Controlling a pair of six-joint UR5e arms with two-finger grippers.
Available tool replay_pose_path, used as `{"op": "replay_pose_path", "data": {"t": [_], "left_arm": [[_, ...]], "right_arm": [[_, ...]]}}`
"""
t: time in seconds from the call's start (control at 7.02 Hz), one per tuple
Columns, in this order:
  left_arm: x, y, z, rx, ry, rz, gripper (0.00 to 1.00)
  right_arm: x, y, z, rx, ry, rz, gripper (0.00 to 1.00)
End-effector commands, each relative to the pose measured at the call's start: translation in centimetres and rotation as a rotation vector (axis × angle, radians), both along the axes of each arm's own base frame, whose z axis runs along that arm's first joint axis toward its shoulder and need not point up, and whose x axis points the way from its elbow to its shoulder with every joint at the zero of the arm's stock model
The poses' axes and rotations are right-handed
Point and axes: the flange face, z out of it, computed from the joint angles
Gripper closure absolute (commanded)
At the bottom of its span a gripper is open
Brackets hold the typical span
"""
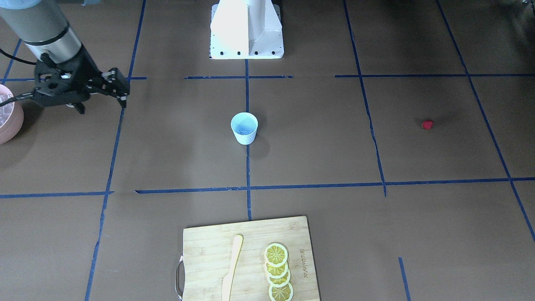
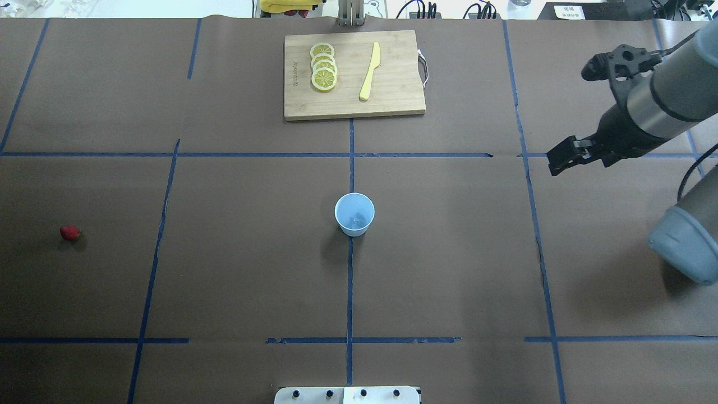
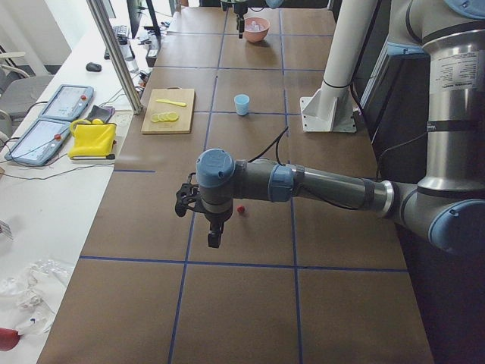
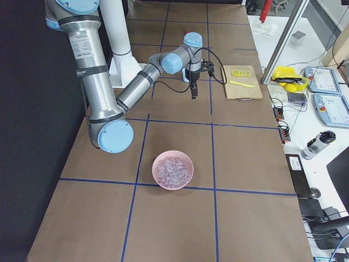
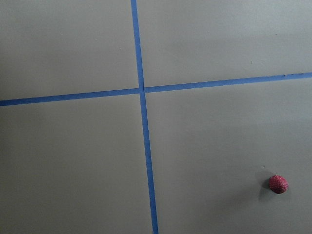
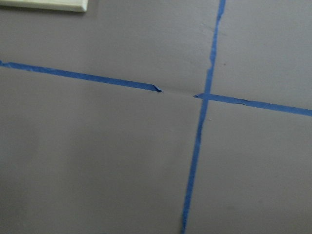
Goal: Put ice and strawberries in cup
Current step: 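Move the empty right gripper back to the pink ice bowl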
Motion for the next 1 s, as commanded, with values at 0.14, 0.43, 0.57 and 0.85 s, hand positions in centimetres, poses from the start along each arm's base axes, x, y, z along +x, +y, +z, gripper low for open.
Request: {"op": "replay_pose_path", "data": {"t": [0.14,0.43,0.57,0.85], "left_arm": [[0.0,0.0,-0.5,0.009,0.000,0.001,0.00],[0.0,0.0,-0.5,0.009,0.000,0.001,0.00],[0.1,0.0,-0.5,0.011,0.001,0.001,0.00],[0.1,0.0,-0.8,0.016,0.001,0.000,0.00]], "right_arm": [[11.4,3.9,13.1,0.063,0.061,-0.100,0.01],[15.6,4.5,17.9,0.084,0.099,-0.138,0.01],[17.6,4.1,20.7,0.097,0.115,-0.166,0.01],[18.6,4.9,23.7,0.081,0.123,-0.168,0.01]]}}
